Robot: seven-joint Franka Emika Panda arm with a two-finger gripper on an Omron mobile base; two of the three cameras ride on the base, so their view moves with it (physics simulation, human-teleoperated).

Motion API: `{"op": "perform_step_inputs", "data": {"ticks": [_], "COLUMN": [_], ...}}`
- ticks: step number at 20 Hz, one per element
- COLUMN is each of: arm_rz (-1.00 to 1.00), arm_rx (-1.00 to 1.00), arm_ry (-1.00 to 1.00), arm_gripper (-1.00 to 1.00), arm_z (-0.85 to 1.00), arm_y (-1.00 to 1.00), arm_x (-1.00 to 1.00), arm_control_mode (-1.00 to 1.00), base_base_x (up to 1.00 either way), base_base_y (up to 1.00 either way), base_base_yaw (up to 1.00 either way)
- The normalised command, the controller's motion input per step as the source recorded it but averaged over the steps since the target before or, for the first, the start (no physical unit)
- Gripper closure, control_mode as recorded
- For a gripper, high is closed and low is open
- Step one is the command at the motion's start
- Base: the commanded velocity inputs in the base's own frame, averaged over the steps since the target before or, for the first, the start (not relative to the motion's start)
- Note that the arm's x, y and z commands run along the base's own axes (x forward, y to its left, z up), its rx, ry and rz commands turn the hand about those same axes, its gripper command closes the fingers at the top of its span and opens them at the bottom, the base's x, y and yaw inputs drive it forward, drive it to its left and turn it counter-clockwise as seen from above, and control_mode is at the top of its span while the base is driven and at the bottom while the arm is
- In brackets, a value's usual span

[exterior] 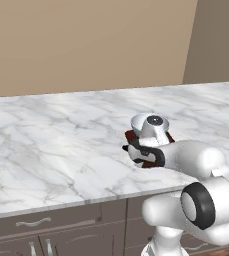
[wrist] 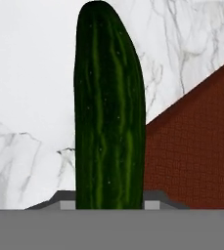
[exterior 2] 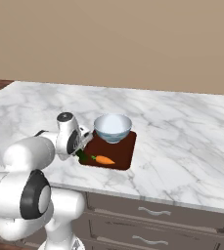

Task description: Place the two vegetables and bowl onto the tray for setting up a vegetable dip station.

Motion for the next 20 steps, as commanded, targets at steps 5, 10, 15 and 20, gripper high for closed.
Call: {"op": "perform_step_inputs", "data": {"ticks": [5,10,15,20], "arm_rz": [0.32,0.29,0.08,-0.01], "arm_rx": [0.00,-0.02,-0.11,-0.18], "arm_ry": [0.00,0.02,0.00,0.00], "arm_gripper": [1.00,1.00,1.00,1.00], "arm_z": [-0.04,-0.06,-0.07,-0.14], "arm_y": [-0.43,-0.38,-0.25,-0.10], "arm_x": [0.26,0.40,0.35,0.26], "arm_control_mode": [-1.00,-1.00,-1.00,-1.00], "base_base_x": [0.00,0.00,0.00,0.00], "base_base_y": [0.00,0.00,0.00,0.00], "base_base_yaw": [0.00,0.00,0.00,0.00]}}
